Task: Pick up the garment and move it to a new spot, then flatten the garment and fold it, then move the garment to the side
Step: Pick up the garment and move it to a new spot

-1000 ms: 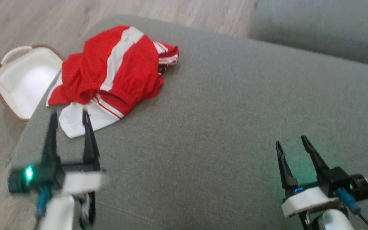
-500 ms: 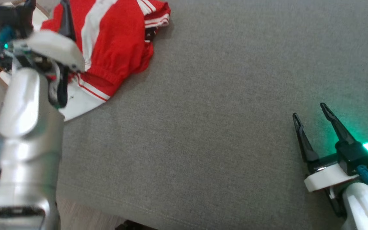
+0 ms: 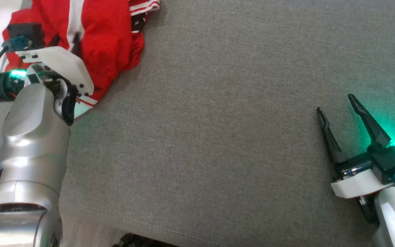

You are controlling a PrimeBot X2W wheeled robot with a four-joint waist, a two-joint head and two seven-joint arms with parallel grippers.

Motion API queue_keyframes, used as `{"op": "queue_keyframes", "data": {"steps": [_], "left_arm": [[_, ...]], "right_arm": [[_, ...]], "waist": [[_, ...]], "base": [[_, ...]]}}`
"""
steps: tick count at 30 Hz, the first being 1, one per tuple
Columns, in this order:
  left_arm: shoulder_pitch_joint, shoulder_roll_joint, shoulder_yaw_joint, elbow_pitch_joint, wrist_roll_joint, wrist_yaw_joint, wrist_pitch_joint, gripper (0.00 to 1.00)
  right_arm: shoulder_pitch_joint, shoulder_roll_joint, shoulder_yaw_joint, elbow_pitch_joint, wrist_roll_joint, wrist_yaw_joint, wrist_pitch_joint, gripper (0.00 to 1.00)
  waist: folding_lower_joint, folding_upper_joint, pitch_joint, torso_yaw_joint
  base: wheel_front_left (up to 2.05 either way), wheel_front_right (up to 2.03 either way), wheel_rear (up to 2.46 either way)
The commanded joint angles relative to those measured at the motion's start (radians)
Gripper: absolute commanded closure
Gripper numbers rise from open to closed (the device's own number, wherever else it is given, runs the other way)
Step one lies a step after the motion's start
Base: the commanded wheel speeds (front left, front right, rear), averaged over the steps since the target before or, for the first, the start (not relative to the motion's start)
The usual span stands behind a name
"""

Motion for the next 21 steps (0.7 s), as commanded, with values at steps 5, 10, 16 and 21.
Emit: {"op": "queue_keyframes", "data": {"steps": [5,10,16,21], "left_arm": [[-0.064,0.066,0.004,0.015,-0.005,-0.020,-0.124,1.00],[-0.113,0.078,-0.021,0.022,0.004,-0.030,-0.232,1.00],[-0.192,0.113,-0.088,-0.004,0.050,-0.037,-0.323,1.00],[-0.254,0.135,-0.157,-0.059,0.077,-0.042,-0.322,1.00]], "right_arm": [[-0.001,-0.026,0.000,0.007,0.005,0.007,-0.001,0.00],[-0.010,-0.016,0.005,0.016,0.005,0.007,-0.001,0.00],[-0.031,0.043,0.037,0.042,0.014,0.007,-0.001,0.00],[-0.035,0.108,0.049,0.062,0.021,0.007,-0.001,0.00]], "waist": [[0.0000,0.0000,0.013,0.002],[0.0000,0.0000,-0.012,0.015],[0.0000,0.0000,-0.120,-0.007],[0.0000,0.0000,-0.217,-0.069]], "base": [[0.00,0.00,0.00],[0.00,0.00,0.00],[0.00,0.00,0.00],[0.00,0.00,0.00]]}}
